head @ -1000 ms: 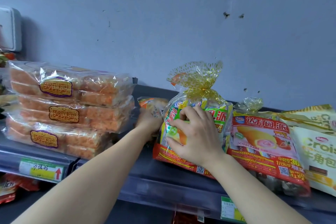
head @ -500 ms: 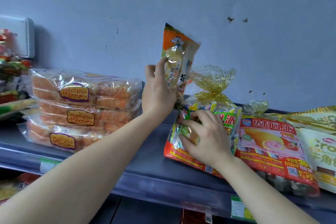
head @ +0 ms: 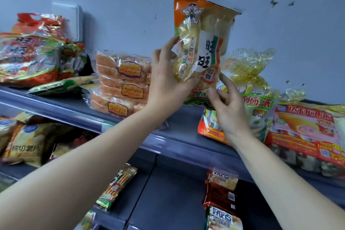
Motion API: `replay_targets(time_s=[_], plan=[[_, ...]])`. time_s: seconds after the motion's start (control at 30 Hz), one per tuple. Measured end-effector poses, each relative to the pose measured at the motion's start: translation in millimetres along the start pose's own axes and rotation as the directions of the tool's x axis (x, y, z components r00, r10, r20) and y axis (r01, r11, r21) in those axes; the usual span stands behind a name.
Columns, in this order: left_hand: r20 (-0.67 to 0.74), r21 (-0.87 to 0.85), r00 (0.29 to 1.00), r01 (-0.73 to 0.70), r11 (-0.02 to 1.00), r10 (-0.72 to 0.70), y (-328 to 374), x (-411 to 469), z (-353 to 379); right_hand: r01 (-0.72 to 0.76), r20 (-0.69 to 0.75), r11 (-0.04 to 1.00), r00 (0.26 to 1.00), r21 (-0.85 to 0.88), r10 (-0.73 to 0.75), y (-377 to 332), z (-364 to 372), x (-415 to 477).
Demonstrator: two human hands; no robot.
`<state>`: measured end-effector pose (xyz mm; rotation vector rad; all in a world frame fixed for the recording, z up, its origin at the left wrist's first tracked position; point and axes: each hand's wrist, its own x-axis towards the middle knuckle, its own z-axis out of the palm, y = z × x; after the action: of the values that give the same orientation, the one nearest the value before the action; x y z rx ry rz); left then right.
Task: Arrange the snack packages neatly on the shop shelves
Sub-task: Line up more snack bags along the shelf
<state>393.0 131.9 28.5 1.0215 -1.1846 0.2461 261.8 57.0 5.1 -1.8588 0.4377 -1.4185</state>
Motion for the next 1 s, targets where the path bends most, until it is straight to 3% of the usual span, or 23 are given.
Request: replay_targets(time_s=[0.13,0.3,0.47,0.6,0.83,1.0], plan=[[-0.018,0.014,0.998,0.062,0.998,-0.062,3,-38,-39,-0.004,0.068,0.996,0.998,0.084,-0.001,-12,15,-33],[-0.139,0.101,0.982,0.139,0.985,-0.124,0,-108,-86,-0.073,0.191,0.991,0.980,0.108,0.051,-10,30,-94],[-0.254,0.213,0.938,0.290,0.933,-0.234,-9,-186,-122,-0.152,0.342,0.988,0.929,0.001,0.143,7,46,-151],[-0.259,0.285,0.891,0.440,0.852,-0.373,-21,-239,-147,-0.229,0.449,0.969,0.859,-0.092,0.246,24,63,-188],[-0.182,0.294,0.676,0.731,0.617,-0.714,-71,-279,-176,-0.438,0.472,0.861,0.721,-0.258,0.508,71,98,-215],[-0.054,0.310,0.541,0.808,0.501,-0.839,-114,-271,-188,-0.621,0.335,0.711,0.626,-0.332,0.704,108,135,-209]])
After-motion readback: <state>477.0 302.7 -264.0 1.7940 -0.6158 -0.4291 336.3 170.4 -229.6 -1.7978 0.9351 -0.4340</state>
